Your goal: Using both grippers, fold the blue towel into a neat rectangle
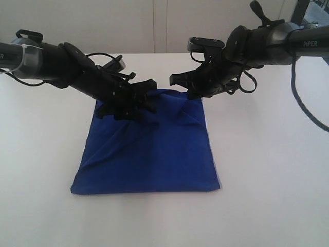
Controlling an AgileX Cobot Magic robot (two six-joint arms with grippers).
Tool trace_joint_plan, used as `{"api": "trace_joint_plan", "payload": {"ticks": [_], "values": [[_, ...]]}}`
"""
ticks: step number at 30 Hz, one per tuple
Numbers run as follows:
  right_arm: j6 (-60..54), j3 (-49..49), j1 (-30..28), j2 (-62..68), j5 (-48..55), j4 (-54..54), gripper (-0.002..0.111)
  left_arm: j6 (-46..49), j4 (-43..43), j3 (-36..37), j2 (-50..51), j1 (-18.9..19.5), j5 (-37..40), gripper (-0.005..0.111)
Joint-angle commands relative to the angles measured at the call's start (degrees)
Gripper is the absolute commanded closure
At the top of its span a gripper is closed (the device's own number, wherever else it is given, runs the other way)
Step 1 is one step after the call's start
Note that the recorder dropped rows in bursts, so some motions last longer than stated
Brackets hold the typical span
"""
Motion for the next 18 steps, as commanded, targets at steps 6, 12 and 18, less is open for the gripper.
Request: {"api": "trace_joint_plan", "payload": {"ticks": [6, 12, 18], "values": [[0.27, 0.11, -0.30, -0.95, -0.02, -0.10, 0.108, 0.24, 0.65, -0.09, -0.01, -0.07, 0.67, 0.080], [0.27, 0.11, -0.30, -0.95, -0.02, -0.10, 0.108, 0.34, 3.64, -0.09, -0.01, -0.07, 0.67, 0.107], [0.27, 0.11, -0.30, -0.95, -0.02, -0.10, 0.108, 0.34, 6.89, -0.09, -0.38, 0.04, 1.61, 0.107]]}}
